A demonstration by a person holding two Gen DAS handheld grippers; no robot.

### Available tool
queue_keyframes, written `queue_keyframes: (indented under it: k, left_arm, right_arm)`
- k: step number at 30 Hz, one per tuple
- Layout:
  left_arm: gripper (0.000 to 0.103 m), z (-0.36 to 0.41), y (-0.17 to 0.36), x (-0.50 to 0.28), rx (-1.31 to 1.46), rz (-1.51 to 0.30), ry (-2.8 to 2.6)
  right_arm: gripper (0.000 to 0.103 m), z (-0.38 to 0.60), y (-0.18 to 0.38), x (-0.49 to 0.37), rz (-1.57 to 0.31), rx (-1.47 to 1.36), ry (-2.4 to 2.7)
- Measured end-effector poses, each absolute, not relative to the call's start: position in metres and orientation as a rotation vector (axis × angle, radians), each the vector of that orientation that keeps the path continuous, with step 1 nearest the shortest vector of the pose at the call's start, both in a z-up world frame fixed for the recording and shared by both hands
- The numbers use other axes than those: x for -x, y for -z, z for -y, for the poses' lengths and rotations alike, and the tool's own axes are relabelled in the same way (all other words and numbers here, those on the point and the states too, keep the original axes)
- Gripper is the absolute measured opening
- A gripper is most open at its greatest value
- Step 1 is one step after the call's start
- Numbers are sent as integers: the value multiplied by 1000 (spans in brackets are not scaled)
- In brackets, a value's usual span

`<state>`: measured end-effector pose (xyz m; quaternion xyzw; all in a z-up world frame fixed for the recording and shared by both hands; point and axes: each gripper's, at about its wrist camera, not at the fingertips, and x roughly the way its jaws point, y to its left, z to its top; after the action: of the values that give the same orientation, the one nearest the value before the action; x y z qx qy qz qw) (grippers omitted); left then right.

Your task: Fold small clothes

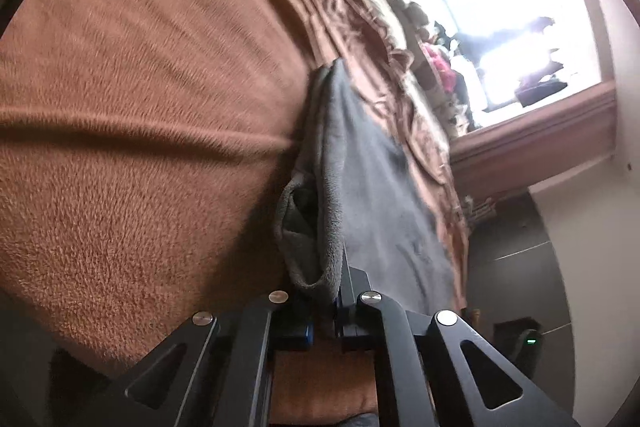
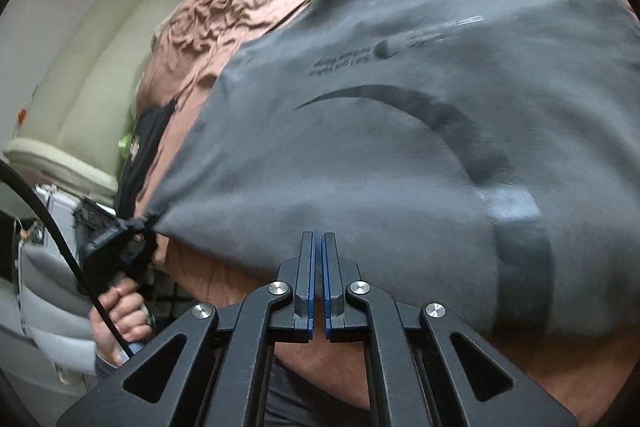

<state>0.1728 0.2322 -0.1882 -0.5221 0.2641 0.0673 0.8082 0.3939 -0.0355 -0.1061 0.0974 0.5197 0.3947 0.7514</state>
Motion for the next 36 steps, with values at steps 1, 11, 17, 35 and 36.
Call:
queue_keyframes:
  k: [1, 11, 17, 35, 36]
  left_arm:
    - [6, -233, 187, -171, 1123, -552, -136]
    - [6, -229, 170, -180, 1150, -496, -105]
    - [6, -228, 169, -183, 1156, -492, -107]
    - [6, -235, 194, -174, 1207, -529, -138]
    - [6, -236, 196, -172, 1216, -529, -140]
  right_arm:
    - [0, 33, 108, -398, -1141, -208, -866]
    - [0, 12, 123, -400, -1227, -21, -890]
    - [0, 11, 104, -417, -1186, -23, -856]
    - [0, -31, 109, -466, -1146, 34, -720]
    - [0, -32, 110, -470, -1148, 25, -715]
